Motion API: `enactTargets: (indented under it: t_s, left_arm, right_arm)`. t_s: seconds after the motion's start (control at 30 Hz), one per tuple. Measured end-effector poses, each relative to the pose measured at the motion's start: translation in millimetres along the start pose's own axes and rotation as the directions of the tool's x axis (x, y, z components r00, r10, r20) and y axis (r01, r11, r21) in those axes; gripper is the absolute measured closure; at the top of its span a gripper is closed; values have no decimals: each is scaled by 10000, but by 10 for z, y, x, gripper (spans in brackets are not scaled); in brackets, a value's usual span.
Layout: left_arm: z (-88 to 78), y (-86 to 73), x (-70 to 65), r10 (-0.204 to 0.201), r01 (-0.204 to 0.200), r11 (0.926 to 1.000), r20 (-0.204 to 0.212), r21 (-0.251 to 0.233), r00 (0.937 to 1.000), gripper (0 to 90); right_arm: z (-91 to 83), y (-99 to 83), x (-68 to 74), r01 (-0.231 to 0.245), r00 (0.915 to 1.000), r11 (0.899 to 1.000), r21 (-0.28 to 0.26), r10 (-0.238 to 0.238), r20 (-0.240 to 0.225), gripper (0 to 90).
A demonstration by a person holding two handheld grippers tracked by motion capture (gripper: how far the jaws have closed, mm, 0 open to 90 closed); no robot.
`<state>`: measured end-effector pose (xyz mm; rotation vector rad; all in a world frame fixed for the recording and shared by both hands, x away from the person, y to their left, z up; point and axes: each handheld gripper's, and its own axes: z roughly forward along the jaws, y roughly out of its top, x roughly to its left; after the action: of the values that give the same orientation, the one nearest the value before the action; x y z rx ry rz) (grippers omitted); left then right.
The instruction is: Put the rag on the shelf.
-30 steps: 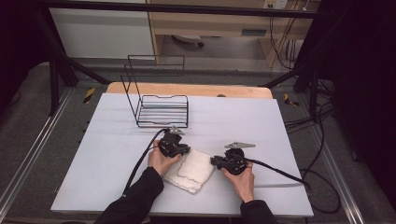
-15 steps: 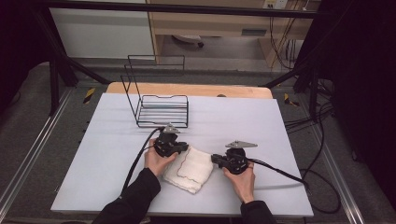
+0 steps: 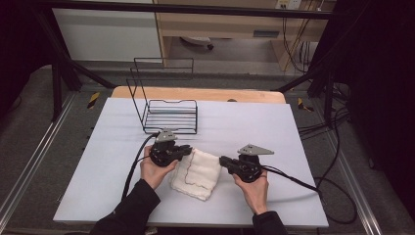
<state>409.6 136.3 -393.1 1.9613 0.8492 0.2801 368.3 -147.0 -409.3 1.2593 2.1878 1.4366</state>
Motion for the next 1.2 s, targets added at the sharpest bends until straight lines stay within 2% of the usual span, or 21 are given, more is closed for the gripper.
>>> enactTargets:
  t_s: [0.13,0.27,0.5,0.77,1.2]
  left_arm:
    - [-119,23,-39,128,-130,9992,-66,-369,9999,820]
    - [-208,44,-85,213,-225,9974,-189,-679,9996,821]
    - [-358,119,-122,129,-155,9915,-205,-1291,9997,822]
    - [-498,201,-155,159,-250,9812,-486,-1913,9987,824]
    - [-687,317,-131,174,-390,9607,-806,-2748,9966,824]
  right_arm:
    - [-54,57,47,182,9998,9990,-413,-184,-48,847]
    - [-102,118,101,455,9990,9972,-587,-455,22,848]
    - [-197,256,163,812,9967,9915,-1017,-812,39,848]
    - [-258,410,251,1577,9874,9761,-1497,-1546,321,850]
    - [-302,634,351,1670,9858,9604,-2229,-1669,198,850]
